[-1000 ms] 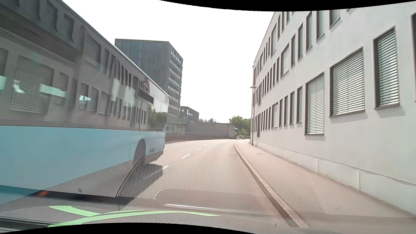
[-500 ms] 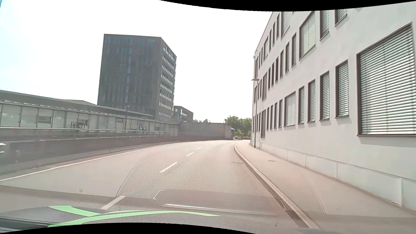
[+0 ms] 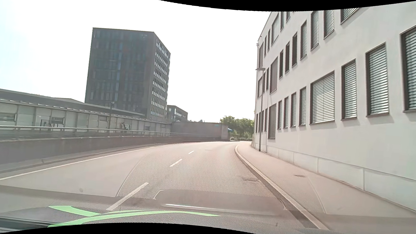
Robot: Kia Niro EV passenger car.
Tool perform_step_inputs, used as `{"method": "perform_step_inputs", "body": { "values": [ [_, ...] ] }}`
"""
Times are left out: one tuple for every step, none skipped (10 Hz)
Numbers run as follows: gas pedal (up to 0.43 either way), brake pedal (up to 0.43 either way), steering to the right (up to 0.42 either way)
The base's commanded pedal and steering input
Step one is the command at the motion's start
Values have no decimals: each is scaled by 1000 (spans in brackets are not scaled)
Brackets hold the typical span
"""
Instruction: Follow the waypoints while adhering to traffic rules and regulations
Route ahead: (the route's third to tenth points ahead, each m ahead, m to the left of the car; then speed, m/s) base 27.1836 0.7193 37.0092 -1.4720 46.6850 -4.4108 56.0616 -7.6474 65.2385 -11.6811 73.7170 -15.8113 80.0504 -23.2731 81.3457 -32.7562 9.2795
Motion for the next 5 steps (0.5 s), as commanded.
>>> {"method": "perform_step_inputs", "body": {
  "values": [
    [87, 0, 17],
    [87, 0, 16],
    [87, 0, 16],
    [87, 0, 16],
    [87, 0, 16]
  ]
}}
